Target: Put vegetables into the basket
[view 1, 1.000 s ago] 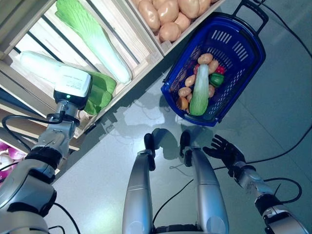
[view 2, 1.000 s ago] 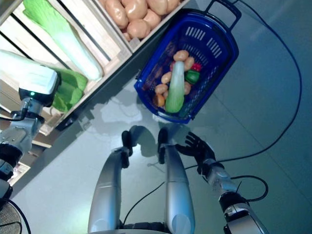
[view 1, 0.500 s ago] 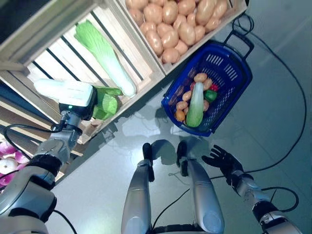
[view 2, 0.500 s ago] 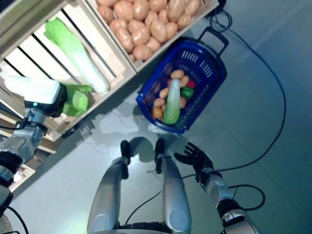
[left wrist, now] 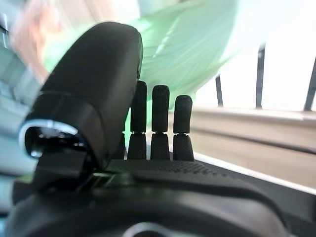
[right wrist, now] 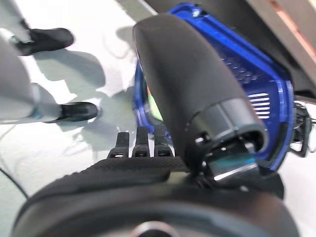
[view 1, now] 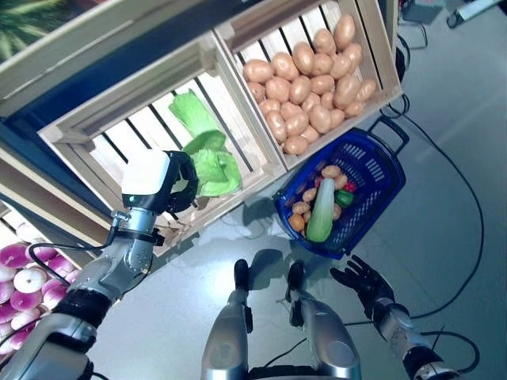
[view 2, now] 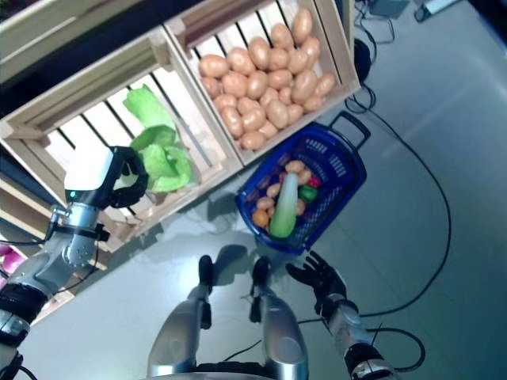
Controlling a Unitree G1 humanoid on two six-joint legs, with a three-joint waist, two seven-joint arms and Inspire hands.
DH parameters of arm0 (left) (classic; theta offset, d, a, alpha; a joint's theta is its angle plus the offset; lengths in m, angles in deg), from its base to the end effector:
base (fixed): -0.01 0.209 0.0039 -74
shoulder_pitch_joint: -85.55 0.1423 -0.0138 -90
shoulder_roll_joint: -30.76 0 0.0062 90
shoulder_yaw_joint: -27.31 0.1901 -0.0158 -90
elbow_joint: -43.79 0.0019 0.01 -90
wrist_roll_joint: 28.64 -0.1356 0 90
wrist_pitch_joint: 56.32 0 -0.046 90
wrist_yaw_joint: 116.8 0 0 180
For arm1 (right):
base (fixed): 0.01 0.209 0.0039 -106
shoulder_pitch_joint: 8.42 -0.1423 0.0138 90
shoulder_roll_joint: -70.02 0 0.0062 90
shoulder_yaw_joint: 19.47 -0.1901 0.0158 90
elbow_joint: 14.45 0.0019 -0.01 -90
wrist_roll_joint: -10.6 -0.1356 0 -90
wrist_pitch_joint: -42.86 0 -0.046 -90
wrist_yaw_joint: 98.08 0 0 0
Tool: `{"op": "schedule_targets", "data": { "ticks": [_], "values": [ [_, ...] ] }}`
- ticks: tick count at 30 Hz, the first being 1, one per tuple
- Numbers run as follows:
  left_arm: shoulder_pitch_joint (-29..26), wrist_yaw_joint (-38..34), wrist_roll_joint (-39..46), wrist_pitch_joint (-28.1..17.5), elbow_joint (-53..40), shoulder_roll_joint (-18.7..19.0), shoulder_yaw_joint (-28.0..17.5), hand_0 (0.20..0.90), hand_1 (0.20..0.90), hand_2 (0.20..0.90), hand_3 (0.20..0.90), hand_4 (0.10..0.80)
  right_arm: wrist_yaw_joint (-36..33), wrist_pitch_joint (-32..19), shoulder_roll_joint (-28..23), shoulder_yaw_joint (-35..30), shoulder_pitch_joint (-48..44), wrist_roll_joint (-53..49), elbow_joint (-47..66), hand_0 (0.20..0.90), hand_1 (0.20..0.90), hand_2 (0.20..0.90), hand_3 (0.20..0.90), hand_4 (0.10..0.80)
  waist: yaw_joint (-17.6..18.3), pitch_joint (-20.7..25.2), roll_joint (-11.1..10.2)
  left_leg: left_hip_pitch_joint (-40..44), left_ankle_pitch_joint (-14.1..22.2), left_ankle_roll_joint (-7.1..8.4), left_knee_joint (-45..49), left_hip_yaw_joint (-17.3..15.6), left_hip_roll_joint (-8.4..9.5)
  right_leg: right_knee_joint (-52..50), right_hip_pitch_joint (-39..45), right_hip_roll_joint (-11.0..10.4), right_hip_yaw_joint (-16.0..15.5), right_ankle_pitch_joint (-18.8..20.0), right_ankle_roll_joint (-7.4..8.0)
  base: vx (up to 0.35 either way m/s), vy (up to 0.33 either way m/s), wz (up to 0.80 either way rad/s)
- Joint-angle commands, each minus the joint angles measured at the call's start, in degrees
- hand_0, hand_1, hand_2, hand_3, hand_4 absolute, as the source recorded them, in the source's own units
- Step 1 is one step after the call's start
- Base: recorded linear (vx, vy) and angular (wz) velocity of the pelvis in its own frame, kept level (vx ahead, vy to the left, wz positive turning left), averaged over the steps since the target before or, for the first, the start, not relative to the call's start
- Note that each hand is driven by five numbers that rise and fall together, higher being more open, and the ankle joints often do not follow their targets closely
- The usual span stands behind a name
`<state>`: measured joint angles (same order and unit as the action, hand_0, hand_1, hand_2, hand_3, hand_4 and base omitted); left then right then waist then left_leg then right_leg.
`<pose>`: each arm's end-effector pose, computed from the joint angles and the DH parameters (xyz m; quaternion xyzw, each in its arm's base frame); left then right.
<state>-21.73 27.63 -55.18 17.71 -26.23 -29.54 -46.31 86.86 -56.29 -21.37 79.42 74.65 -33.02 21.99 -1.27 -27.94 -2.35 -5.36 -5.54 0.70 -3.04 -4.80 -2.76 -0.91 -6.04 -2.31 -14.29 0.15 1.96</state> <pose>0.2486 0.2674 0.0862 0.5525 -0.2357 0.1079 0.7921 0.1648 -0.2319 -0.0734 0.1712 0.2933 -0.1167 0.9333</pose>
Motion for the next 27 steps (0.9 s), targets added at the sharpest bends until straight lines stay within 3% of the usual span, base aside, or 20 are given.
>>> {"op": "schedule_targets", "data": {
  "ticks": [1, 5, 8, 9, 13, 22, 27],
  "values": [
    [2.3, -2.8, 10.5, -7.2, -6.9, -3.5, -8.2, 0.3, 0.3, 0.3, 0.3, 0.4, -2.5, -5.2, -0.5, -1.4, 6.6, 1.6, 5.5, 0.9, 0.9, 0.9, 0.9, 0.8, -0.8, 12.1, -1.3, -1.2, 2.2, 2.06, 0.0, -1.3, 1.46, 2.3, 1.6, -4.4, -1.6, 3.2, 4.19, 0.126, -0.072, 0.2],
    [7.7, 5.0, 22.1, -13.0, -14.3, -10.5, -13.6, 0.3, 0.3, 0.3, 0.3, 0.4, -3.6, -5.5, 1.0, -2.6, 9.0, 3.1, 12.8, 0.9, 0.9, 0.9, 0.9, 0.8, -1.4, 14.3, -2.0, 1.6, 3.3, 1.51, 0.3, -0.5, 1.08, 1.6, 4.3, -4.2, -2.0, 2.2, 3.85, 0.084, -0.062, 0.07],
    [9.8, 11.0, 30.9, -15.7, -17.4, -14.0, -14.8, 0.3, 0.3, 0.3, 0.3, 0.4, -3.0, -6.4, 1.3, -3.7, 10.0, 3.3, 15.6, 0.9, 0.9, 0.9, 0.9, 0.8, -1.6, 15.5, -2.5, 3.2, 3.6, 1.4, 0.0, 0.1, 0.97, 2.3, 6.1, -4.0, -2.1, 2.3, 3.8, 0.114, -0.073, 0.04],
    [11.3, 16.4, 40.2, -16.1, -19.6, -16.9, -15.6, 0.3, 0.3, 0.3, 0.3, 0.4, -2.9, -6.6, 1.3, -4.2, 11.0, 3.6, 18.9, 0.9, 0.9, 0.9, 0.9, 0.8, -1.7, 16.6, -2.6, 4.2, 3.9, 1.33, -0.2, 0.4, 0.94, 2.8, 7.1, -4.0, -2.0, 2.4, 3.78, 0.091, -0.051, 0.05],
    [12.5, 28.5, 58.7, -13.8, -22.1, -22.4, -15.0, 0.3, 0.3, 0.3, 0.3, 0.4, -3.2, -7.4, 1.2, -4.6, 11.8, 6.5, 26.1, 0.9, 0.9, 0.9, 0.9, 0.8, -1.6, 18.3, -3.0, 6.3, 4.5, 1.18, -0.9, 0.6, 0.92, 3.8, 8.9, -4.0, -2.2, 2.6, 3.84, 0.07, -0.057, -0.02],
    [12.5, 36.2, 62.9, -5.6, -25.6, -23.3, -12.5, 0.3, 0.3, 0.3, 0.3, 0.4, 3.9, -4.9, -2.0, -6.6, 11.8, 7.4, 40.4, 0.9, 0.9, 0.9, 0.9, 0.8, -0.4, 21.1, -2.9, 8.8, 5.3, 0.53, -1.7, 0.0, 0.84, 4.4, 10.4, -3.7, -1.4, 2.5, 4.11, 0.021, -0.022, -0.02],
    [10.8, 39.8, 66.4, -2.5, -24.8, -22.4, -11.2, 0.3, 0.3, 0.3, 0.3, 0.4, 12.6, -1.0, -6.9, -5.4, 8.9, 5.8, 45.2, 0.9, 0.9, 0.9, 0.9, 0.8, 0.0, 22.5, -2.2, 10.0, 5.6, 0.52, -2.0, -0.5, 0.75, 5.2, 11.4, -3.8, -1.0, 2.6, 4.2, 0.017, 0.007, -0.04]
  ]
}}
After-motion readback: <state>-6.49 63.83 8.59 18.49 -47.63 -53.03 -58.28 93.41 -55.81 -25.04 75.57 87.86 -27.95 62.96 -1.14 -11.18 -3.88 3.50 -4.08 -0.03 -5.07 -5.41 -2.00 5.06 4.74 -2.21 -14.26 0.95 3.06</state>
